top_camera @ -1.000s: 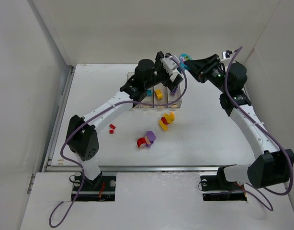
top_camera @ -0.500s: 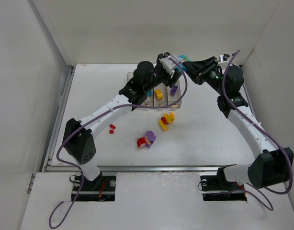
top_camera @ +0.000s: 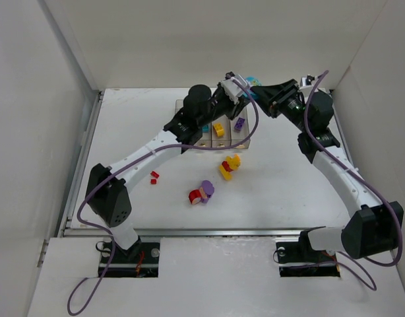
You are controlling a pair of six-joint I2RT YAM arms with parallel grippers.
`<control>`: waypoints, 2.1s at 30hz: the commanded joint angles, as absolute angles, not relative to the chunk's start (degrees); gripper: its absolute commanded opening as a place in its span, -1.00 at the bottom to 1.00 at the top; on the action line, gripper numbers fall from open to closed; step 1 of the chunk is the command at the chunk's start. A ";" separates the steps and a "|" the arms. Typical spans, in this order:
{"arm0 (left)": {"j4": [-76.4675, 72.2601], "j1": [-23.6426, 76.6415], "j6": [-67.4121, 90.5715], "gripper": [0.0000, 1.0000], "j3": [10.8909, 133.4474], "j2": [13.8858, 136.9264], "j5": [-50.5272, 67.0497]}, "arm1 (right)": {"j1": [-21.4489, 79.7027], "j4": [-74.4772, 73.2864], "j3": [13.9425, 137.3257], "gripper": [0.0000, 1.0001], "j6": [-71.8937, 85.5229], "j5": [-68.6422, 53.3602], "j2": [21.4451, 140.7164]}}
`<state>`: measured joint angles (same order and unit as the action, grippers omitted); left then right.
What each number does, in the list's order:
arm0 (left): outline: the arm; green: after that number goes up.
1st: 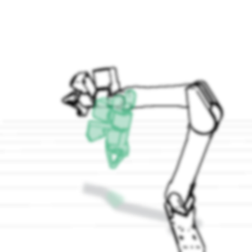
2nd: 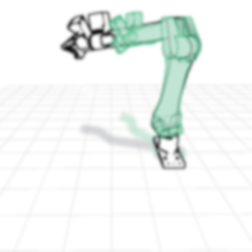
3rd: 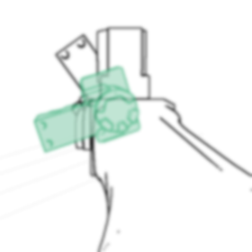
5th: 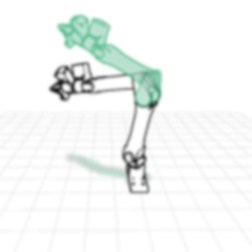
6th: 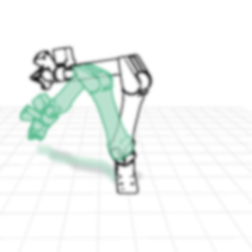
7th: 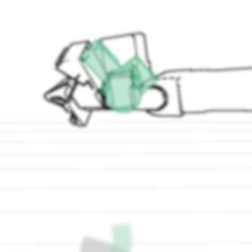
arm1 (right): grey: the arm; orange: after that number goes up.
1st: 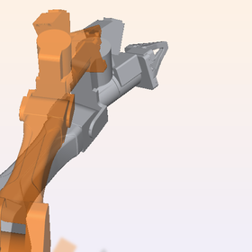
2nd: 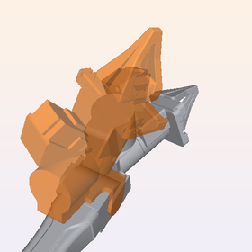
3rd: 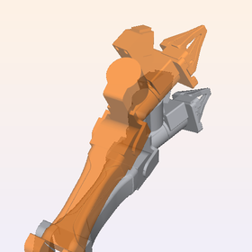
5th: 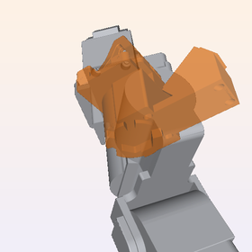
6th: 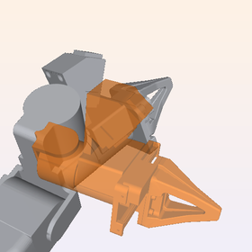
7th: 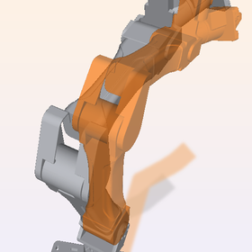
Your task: Sort the legos into containers by color
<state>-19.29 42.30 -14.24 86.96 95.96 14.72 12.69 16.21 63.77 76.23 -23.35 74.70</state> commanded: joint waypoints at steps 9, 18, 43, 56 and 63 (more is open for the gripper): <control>-17.68 38.33 -12.57 -1.00 82.02 89.74 16.00 | 10.65 18.81 63.46 -1.00 74.62 -22.42 73.48; -9.41 35.33 -11.96 -1.00 72.96 82.01 17.93 | 8.26 15.04 65.12 -1.00 67.08 -18.03 76.36; -4.48 22.06 -5.71 -1.00 57.39 71.72 6.06 | 30.06 -29.96 125.51 -1.00 24.70 2.90 132.52; -5.63 22.06 -7.38 -1.00 57.92 73.30 5.54 | 31.20 -28.31 124.37 0.41 24.08 -2.10 132.72; -5.63 22.06 -7.91 -1.00 59.58 74.88 7.64 | 31.20 -27.16 124.37 0.41 24.70 -2.02 127.54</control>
<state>-2.98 22.39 -7.29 57.56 74.46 6.17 30.74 -29.82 122.54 24.86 -1.89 134.17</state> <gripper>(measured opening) 0.333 0.705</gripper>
